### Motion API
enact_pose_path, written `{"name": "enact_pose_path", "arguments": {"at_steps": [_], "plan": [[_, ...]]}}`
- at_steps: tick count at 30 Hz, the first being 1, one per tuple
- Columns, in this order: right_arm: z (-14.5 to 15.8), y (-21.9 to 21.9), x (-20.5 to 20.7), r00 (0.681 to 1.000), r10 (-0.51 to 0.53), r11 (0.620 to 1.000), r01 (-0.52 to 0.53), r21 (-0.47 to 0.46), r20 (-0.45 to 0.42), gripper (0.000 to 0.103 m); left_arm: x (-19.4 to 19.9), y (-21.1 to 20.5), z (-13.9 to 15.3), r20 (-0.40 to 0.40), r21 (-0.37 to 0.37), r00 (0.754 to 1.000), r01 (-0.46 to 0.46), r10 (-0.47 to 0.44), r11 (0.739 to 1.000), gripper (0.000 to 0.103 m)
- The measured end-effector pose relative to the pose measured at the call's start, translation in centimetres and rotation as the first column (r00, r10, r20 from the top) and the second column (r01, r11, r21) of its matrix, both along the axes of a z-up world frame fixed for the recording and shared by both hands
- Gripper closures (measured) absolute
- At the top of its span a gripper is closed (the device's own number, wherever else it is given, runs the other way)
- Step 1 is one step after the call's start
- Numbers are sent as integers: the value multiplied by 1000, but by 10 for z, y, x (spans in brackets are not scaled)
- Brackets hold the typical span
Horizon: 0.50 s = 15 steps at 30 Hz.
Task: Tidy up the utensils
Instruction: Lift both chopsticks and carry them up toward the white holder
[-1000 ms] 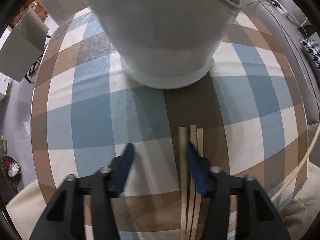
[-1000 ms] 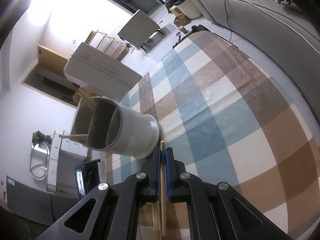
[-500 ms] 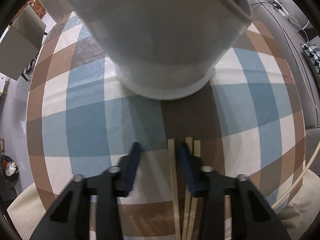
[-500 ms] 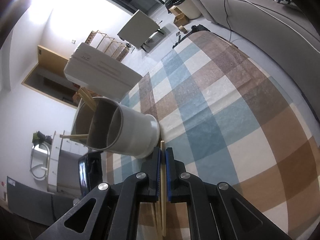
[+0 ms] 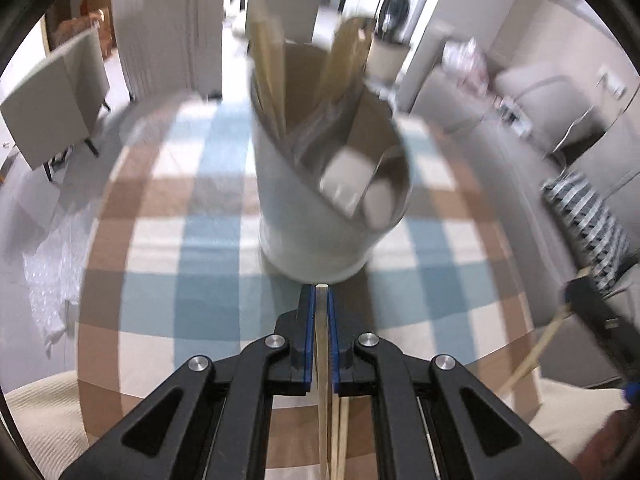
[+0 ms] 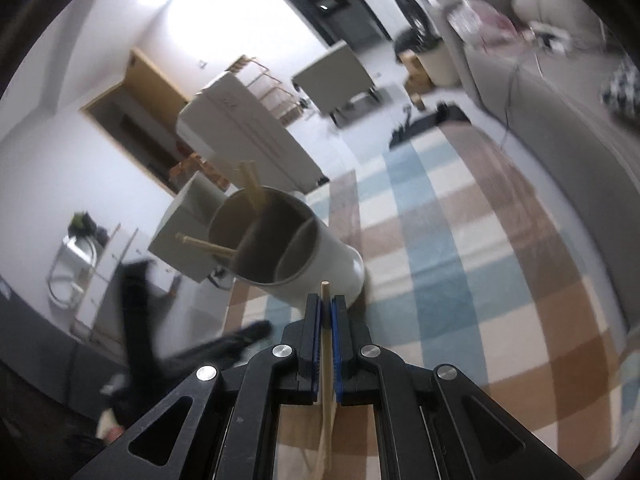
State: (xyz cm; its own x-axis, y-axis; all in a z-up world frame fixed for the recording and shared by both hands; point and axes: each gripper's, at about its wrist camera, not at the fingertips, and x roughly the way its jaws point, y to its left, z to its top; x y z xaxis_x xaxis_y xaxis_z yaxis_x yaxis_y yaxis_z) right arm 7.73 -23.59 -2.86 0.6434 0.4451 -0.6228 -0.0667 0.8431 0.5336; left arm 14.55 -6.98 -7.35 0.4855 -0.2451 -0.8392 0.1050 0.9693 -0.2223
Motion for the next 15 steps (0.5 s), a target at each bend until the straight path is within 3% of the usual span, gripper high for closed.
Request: {"name": "enact_pose_path", "arguments": {"at_steps": [5, 15], "plan": [[3, 17, -11, 999, 10, 996, -7, -92, 33, 99, -8, -5, 22, 84, -23, 996, 34, -32, 999, 101], [16, 27, -23, 997, -10, 987, 22, -157, 79, 99, -26, 2, 46, 115, 2, 989, 95, -95, 995, 101]]}}
